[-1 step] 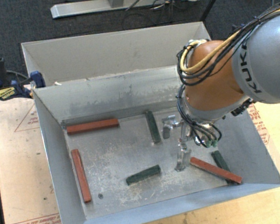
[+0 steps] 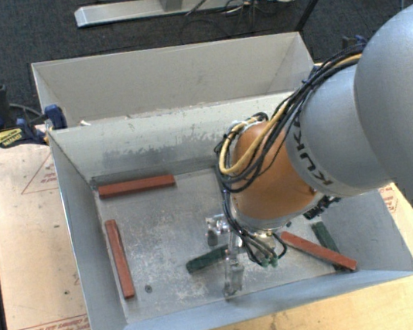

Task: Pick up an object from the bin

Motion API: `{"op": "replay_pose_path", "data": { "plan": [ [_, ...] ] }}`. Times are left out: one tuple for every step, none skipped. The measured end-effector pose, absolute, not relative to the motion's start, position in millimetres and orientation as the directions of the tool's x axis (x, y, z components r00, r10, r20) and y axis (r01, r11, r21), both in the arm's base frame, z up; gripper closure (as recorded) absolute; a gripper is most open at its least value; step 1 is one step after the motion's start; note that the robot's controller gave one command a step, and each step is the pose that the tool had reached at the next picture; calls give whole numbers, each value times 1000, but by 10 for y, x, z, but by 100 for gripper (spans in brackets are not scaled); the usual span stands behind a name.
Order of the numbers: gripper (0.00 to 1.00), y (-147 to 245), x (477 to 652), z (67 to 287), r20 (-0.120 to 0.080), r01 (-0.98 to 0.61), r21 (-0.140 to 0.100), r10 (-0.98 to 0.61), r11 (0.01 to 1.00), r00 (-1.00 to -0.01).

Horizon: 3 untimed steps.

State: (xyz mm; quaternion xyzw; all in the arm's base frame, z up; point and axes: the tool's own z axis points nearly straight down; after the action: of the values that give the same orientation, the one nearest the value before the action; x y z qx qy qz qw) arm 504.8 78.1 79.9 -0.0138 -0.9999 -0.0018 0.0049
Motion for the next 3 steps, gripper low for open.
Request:
{"op": "replay_pose_path", "data": {
  "plan": [
    [100,736,5084,840,1,34,1,34,999,-999],
    [0,736,5085,840,1,35,1,35,999,-999],
    [100,735,5084,840,1,35,1,35,999,-999]
  ]
}}
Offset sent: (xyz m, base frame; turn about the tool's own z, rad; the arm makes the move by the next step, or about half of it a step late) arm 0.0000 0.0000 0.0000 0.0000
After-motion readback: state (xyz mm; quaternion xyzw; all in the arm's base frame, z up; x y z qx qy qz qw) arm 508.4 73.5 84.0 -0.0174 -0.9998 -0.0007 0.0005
